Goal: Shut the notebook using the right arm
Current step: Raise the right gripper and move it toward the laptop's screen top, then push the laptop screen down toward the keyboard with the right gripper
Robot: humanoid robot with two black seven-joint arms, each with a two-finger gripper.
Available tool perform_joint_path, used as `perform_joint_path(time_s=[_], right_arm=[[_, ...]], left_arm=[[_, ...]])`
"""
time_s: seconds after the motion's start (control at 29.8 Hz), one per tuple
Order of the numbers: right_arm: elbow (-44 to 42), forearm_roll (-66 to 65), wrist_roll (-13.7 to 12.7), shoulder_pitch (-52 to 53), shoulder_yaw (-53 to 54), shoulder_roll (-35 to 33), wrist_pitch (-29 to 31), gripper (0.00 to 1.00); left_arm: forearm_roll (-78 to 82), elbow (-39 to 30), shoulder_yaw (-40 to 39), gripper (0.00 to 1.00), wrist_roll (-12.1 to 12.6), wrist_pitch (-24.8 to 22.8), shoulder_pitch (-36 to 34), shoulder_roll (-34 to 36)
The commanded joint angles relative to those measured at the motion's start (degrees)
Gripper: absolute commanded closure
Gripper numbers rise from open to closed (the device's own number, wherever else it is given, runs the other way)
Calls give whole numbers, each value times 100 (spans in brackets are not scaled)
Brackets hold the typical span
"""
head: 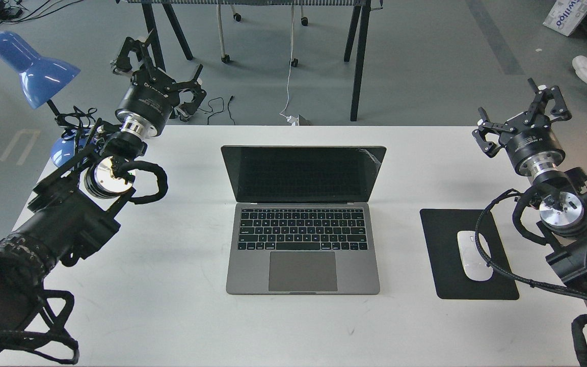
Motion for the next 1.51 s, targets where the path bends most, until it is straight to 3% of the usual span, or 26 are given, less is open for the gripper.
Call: perform_joint_path(time_s=[0.0, 0.3, 0.64, 1.04, 1.48], right_arm=[[16, 0, 16, 12, -83, 25, 46, 0], [-19, -17, -2, 266, -153, 33, 20, 0], [-63, -17, -2, 1110, -1173, 341, -51, 0], [51, -17, -2, 1225, -1920, 772, -7, 0], [1413, -88, 7, 575, -2518, 227, 29, 0]], left_arm=[[2, 0, 0, 0, 1, 9, 0, 0], [-6, 9, -9, 0, 1, -23, 0, 18], [-6, 9, -9, 0, 1, -23, 0, 18], [2, 9, 0, 0, 1, -23, 0, 9], [2, 0, 0, 0, 1, -23, 0, 9]])
